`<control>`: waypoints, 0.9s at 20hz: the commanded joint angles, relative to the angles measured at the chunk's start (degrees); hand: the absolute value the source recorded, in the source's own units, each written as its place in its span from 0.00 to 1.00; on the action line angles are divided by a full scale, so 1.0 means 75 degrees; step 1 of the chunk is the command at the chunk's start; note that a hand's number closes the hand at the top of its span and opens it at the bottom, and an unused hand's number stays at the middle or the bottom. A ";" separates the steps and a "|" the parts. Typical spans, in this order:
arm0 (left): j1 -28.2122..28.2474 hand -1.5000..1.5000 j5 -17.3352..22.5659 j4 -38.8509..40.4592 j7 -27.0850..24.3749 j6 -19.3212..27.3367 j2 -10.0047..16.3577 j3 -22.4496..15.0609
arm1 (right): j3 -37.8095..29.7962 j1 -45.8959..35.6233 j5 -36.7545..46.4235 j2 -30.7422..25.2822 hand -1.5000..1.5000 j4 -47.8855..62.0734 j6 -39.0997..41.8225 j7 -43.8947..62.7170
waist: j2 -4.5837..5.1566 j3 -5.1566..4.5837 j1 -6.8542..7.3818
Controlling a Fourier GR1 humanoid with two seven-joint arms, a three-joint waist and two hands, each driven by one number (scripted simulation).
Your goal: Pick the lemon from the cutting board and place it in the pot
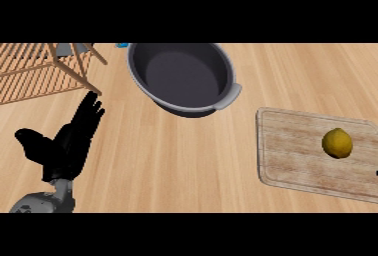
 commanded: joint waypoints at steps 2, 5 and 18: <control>-0.0051 0.50 -0.0023 -0.0427 0.0465 0.0072 0.0042 -0.0023 | -0.0698 0.0989 0.0213 -0.1386 0.00 -0.1126 0.0608 0.1345 | 0.0005 -0.0006 0.0044; -0.0250 0.50 0.0164 -0.0002 0.0373 -0.0207 0.0158 0.0247 | -0.0877 0.1009 0.0089 -0.2165 0.00 -0.1941 0.1244 0.2627 | 0.0032 -0.0022 0.0049; -0.0446 0.50 -0.0127 -0.0070 0.0486 -0.0316 -0.0230 0.0136 | -0.0021 -0.0234 -0.0343 -0.2600 0.00 -0.2108 0.2687 0.6405 | 0.0090 0.0009 0.0381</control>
